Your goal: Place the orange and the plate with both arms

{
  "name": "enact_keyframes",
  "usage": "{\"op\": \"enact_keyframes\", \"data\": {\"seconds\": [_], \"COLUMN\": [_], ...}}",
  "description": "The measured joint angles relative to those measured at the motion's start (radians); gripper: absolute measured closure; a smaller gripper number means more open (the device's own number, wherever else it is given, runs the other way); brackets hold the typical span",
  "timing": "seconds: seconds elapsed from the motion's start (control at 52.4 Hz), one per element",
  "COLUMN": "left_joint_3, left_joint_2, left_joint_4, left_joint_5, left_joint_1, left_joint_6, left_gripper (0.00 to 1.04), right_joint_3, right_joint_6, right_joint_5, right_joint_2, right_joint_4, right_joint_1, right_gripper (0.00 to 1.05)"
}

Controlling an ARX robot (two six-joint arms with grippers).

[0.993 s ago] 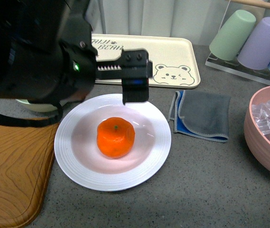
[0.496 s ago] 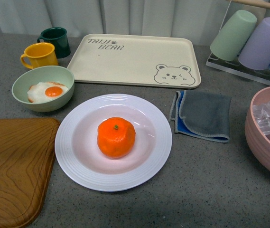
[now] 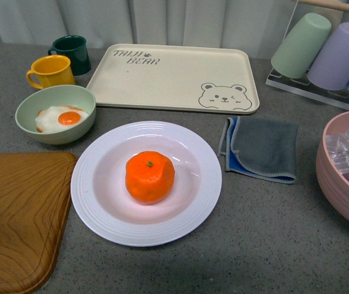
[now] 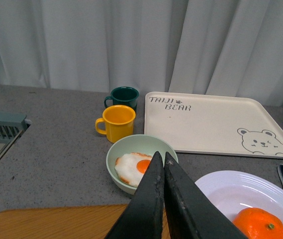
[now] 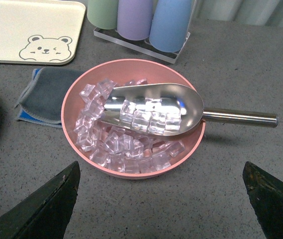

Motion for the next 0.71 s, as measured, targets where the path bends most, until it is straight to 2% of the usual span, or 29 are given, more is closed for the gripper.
{"op": "enact_keyframes", "data": {"seconds": [0.172,0.248,0.325,0.706], "left_joint_3": [-0.024,-0.033,-0.033,-0.034], "left_joint_2": [-0.126,-0.186,-0.24,-0.491], "left_joint_4": [-0.101,-0.152,-0.2,-0.425], "left_joint_5": [0.027,0.103,0.109,0.119], "left_joint_1": [0.029,0.085,0.115,0.122], "left_joint_6": [0.0,0.001,0.0,0.001], "left_gripper": [1.01,1.01,1.01,1.01], "right_joint_3": [0.0,0.0,0.0,0.0], "right_joint_6": [0.0,0.0,0.0,0.0], "right_joint_5": [0.0,0.0,0.0,0.0], "right_joint_2": [0.0,0.0,0.0,0.0], "right_joint_4": [0.0,0.0,0.0,0.0], "right_joint_1": [0.0,0.0,0.0,0.0], "right_gripper": [0.09,0.09,0.09,0.09]}}
